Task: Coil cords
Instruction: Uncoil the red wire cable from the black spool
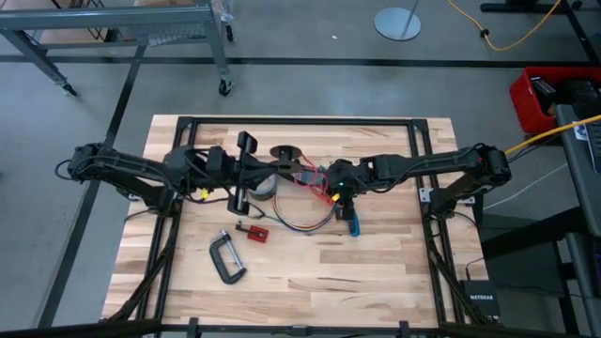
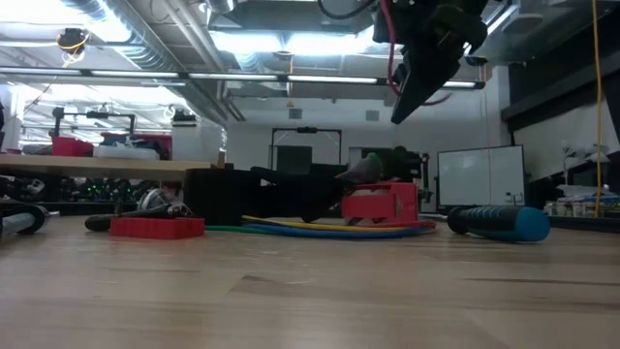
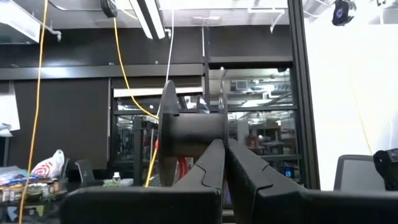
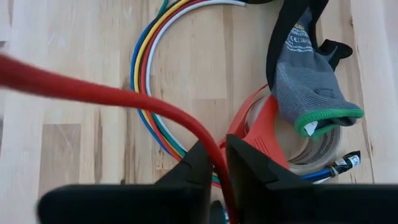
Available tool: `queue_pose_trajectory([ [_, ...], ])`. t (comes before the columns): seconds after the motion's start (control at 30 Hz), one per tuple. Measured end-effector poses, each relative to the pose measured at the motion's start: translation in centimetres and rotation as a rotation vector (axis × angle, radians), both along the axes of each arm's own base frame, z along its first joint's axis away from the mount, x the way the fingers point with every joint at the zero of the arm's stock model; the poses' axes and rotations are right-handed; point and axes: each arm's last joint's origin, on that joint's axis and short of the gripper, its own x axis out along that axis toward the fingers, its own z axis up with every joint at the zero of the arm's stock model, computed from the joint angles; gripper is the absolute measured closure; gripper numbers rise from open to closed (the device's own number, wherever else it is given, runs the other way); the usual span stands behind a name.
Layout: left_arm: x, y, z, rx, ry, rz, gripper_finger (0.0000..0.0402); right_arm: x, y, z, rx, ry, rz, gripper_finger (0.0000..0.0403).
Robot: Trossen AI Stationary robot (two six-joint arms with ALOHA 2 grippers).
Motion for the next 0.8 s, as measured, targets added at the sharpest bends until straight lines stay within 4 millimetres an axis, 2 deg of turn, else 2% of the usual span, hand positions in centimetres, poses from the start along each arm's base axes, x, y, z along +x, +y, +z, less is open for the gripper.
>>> queue_pose_trajectory([
  [0.23,0.0,0.7,0.1,0.011,-0.008,0.058,0.0401,-0.6,0.2,-0.3,0.079,0.067,-0.009,0.0252],
  [0.4,-0.3,1.9,0.4,0.005,-0.016,0.111,0.0401,-2.3,0.4,-1.0,0.143,0.255,-0.007,0.0203],
  [0.6,-0.8,3.1,0.7,0.004,-0.028,0.158,0.0401,-4.5,0.1,-1.3,0.06,0.481,-0.136,0.0187],
  [0.8,-0.6,3.7,0.4,0.006,0.008,0.181,0.0401,-5.9,-0.3,-1.2,-0.076,0.622,-0.166,0.0187],
])
